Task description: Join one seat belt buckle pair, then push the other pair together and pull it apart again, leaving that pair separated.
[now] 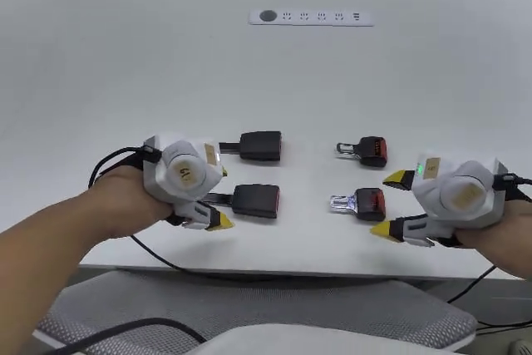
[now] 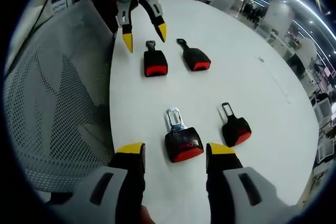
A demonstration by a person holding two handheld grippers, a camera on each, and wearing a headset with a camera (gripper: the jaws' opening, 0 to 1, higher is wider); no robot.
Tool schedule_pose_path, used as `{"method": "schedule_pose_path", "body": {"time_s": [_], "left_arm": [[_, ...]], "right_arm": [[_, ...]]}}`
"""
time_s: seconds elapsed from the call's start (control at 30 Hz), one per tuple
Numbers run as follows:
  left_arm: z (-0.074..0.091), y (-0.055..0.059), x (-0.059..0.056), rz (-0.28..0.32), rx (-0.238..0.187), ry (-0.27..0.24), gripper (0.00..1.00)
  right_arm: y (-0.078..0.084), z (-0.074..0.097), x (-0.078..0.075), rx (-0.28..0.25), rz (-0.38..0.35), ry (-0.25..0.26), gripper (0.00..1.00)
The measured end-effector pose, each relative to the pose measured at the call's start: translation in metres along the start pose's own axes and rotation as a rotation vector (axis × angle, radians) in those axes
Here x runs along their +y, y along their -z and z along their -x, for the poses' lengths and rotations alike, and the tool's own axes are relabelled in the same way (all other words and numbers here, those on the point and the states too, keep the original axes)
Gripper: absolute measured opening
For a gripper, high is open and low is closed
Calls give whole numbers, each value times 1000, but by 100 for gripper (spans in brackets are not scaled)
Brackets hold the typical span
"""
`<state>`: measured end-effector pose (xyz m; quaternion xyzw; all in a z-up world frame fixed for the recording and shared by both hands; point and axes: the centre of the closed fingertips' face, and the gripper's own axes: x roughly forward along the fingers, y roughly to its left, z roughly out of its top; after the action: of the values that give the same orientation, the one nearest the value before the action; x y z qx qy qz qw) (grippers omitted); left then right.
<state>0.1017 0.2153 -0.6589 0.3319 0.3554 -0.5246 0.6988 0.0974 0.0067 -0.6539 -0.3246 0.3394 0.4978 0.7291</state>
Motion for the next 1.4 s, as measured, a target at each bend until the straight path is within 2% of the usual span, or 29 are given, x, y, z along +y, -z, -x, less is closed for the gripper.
{"method": "schedule_pose_path", "body": {"time_s": [0.17,0.33,0.43,0.53,0.97,1.03,1.13,1.4], "left_arm": [[-8,-5,-3,-27,9,29,52],[-13,-7,-1,-40,29,25,50],[-19,-3,3,-54,50,27,50],[-24,-2,4,-59,56,50,48],[-35,-4,3,-106,30,118,37],[-37,-3,-1,-116,25,153,33],[-38,-2,3,-101,22,153,33],[-39,-3,0,-119,62,157,32]], "right_arm": [[2,-4,-3,18,10,-18,43],[7,-12,-7,38,21,-40,42],[9,-16,-8,44,25,-57,40],[11,-21,-11,55,40,-66,39],[15,-37,-9,107,72,-156,36],[17,-39,-11,107,74,-176,36],[15,-39,-11,102,66,-206,35],[17,-40,-10,79,102,-226,34]]}}
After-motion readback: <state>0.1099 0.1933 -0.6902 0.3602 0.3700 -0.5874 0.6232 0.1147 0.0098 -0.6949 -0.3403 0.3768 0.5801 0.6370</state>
